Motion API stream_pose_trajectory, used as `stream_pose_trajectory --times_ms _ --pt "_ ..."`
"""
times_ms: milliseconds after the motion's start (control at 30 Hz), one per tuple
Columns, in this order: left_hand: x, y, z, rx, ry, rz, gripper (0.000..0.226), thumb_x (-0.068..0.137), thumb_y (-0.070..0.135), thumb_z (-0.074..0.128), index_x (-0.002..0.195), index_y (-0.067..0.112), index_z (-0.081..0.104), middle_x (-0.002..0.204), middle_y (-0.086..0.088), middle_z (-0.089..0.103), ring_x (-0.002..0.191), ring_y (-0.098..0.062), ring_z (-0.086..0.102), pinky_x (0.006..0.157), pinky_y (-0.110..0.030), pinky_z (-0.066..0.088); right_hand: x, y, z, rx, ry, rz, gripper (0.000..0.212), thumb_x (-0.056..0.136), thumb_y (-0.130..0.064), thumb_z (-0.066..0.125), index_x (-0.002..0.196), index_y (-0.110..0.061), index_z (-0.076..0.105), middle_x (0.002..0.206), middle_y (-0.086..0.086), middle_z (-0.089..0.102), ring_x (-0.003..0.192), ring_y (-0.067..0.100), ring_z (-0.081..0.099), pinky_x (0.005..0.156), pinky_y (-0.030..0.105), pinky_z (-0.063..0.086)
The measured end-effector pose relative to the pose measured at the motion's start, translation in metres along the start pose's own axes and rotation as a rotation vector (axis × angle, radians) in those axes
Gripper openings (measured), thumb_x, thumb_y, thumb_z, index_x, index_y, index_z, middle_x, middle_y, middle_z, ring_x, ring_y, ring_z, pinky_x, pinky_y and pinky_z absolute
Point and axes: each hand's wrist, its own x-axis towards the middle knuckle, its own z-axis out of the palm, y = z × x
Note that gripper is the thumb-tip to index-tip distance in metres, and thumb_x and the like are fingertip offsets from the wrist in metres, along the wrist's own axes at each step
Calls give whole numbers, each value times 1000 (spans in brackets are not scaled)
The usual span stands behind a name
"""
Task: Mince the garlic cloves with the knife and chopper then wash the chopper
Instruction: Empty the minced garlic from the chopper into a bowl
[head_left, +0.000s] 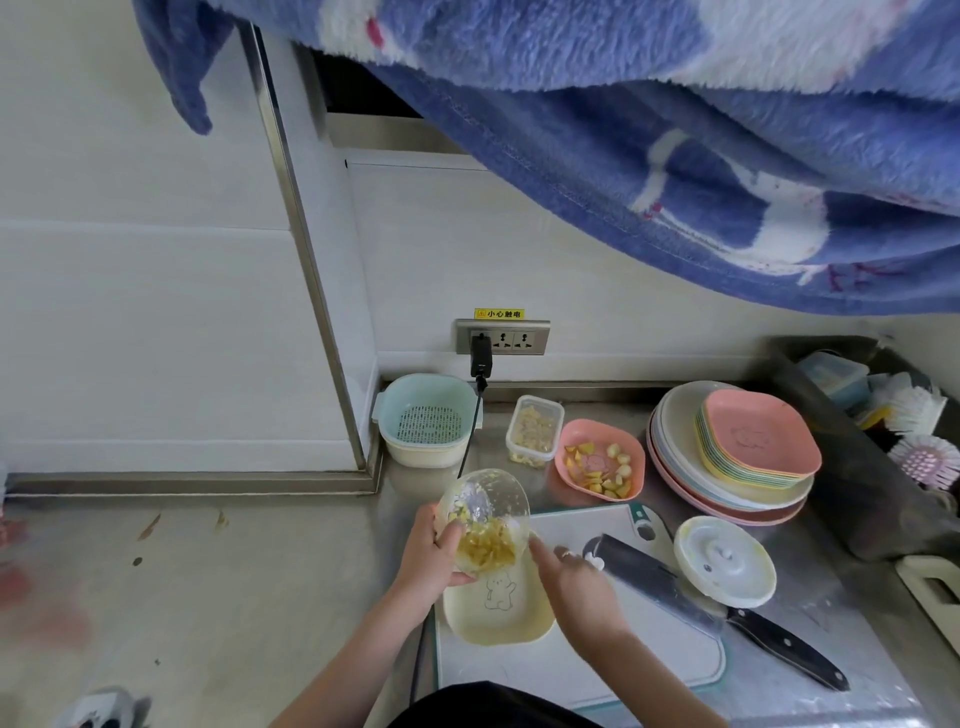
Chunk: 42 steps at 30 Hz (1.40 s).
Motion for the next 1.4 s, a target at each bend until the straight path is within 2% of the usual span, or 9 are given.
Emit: stream_pose_trajectory --times_ms 100,200,367,533,700,867,1000,1200,1400 --pt "0 -3 -1 -48 -20 -29 17 98 25 51 112 16 49 119 -9 50 105 -21 58 65 -40 60 5 4 -9 -19 -33 57 72 42 0 85 96 -21 41 56 -2 53 39 20 55 30 27 35" --pt "-2 -1 -1 -105 -74 -42 25 95 41 51 111 22 51 122 -2 53 115 -21 56 68 -45 60 0 -6 -23 -1 -30 -71 46 76 -3 65 109 -20 36 77 5 58 66 28 64 49 34 39" --pt "-8 5 2 -171 -132 -107 28 96 48 38 107 27 53 116 3 57 97 -17 64 71 -45 60 37 -17 -50 -30 191 -80 58 37 -10 91 78 -21 52 39 -3 44 26 15 31 34 20 11" --pt "-4 10 -1 -290 -128 -154 52 84 59 40 117 21 56 119 -6 64 101 -29 67 67 -45 59 30 -30 -54 -65 -22 -299 18 93 -13 51 110 -18 49 78 8 58 67 28 55 55 32 35" --pt "-2 9 -4 -312 -157 -169 64 77 65 41 123 24 55 113 -5 70 100 -29 68 71 -46 59 47 -24 -73 -67 224 -152 38 57 -13 87 76 -19 54 46 -3 51 32 16 37 30 20 22" --pt "-1 9 -5 -321 -137 -208 70 73 68 39 123 23 56 113 -8 70 98 -28 69 68 -44 58 34 -30 -63 -67 -31 -347 14 98 -18 42 108 -20 52 96 8 65 83 28 59 59 31 33" --pt "2 3 -4 -344 -127 -244 55 84 66 33 117 30 57 115 -4 69 102 -28 67 65 -42 58 46 -30 -72 17 111 -135 11 99 -16 42 107 -17 49 90 6 67 73 29 62 52 29 34" --pt "8 16 1 -375 -66 -283 25 103 39 38 102 27 59 85 -4 75 79 -32 70 59 -46 59 14 -51 -64 -11 -33 -350 35 92 -5 45 124 -19 46 100 14 65 91 33 62 64 34 33" --pt "10 1 -2 -391 -153 -256 35 103 45 33 118 26 58 109 -6 71 95 -32 70 71 -50 58 35 -48 -78 125 73 -184 17 95 -11 45 108 -19 52 94 11 64 82 29 58 61 31 33"
